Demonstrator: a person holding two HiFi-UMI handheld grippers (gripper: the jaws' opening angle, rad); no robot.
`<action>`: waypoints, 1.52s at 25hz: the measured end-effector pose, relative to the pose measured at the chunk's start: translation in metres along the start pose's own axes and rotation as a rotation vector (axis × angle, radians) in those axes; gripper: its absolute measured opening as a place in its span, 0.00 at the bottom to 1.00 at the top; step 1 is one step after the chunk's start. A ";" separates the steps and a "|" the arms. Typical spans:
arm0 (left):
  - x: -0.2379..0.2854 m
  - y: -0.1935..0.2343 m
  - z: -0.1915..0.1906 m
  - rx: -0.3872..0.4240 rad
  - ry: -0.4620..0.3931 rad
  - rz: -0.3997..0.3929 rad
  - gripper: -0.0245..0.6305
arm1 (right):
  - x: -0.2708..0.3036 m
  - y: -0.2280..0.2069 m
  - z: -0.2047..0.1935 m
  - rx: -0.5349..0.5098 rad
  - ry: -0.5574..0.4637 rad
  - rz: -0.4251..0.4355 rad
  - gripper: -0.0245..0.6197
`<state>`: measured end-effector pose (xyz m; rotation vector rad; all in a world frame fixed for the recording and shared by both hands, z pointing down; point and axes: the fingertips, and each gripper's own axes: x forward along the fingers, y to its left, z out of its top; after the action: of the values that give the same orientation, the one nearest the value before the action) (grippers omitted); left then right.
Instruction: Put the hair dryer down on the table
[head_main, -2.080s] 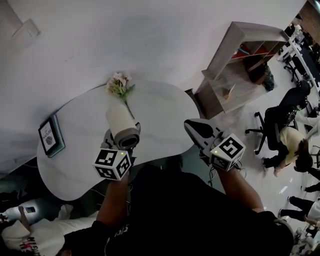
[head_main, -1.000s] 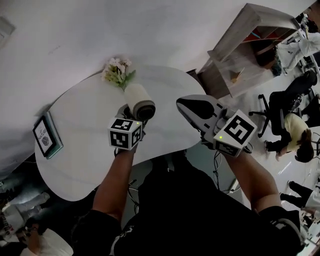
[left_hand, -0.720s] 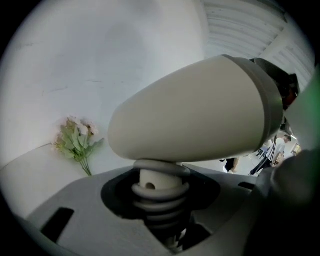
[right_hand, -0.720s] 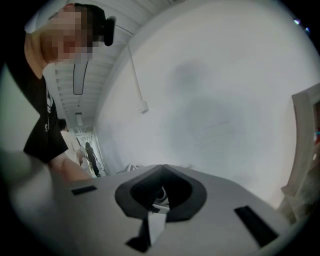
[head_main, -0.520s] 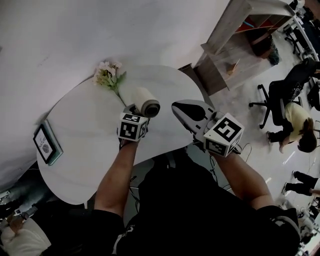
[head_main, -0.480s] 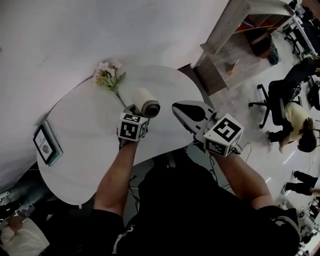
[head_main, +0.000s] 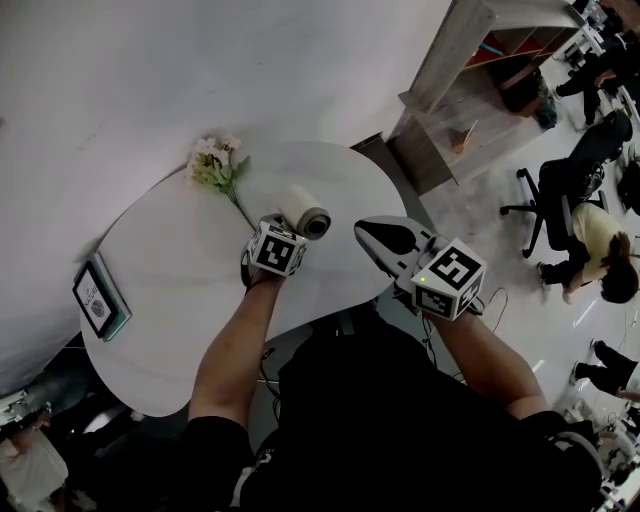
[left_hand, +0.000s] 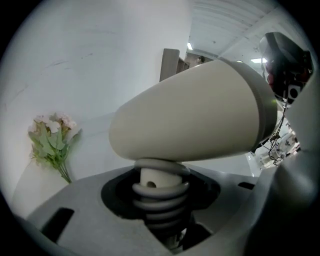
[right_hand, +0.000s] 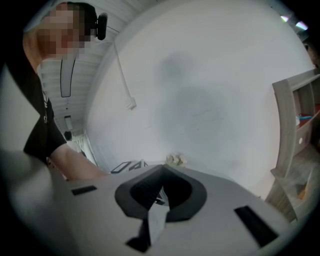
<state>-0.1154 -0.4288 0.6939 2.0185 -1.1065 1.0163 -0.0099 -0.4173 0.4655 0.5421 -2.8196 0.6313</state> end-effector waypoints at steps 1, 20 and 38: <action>0.003 0.000 -0.001 0.007 0.009 0.001 0.35 | 0.000 0.000 -0.001 0.005 0.002 0.001 0.05; 0.014 0.004 -0.002 0.193 0.172 -0.087 0.37 | -0.005 -0.011 -0.013 0.048 0.008 -0.013 0.05; -0.058 -0.001 0.016 -0.077 -0.224 0.118 0.32 | -0.060 -0.025 -0.020 0.033 -0.014 0.033 0.05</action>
<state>-0.1296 -0.4179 0.6369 2.0617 -1.3749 0.8049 0.0573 -0.4109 0.4768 0.5083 -2.8414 0.6835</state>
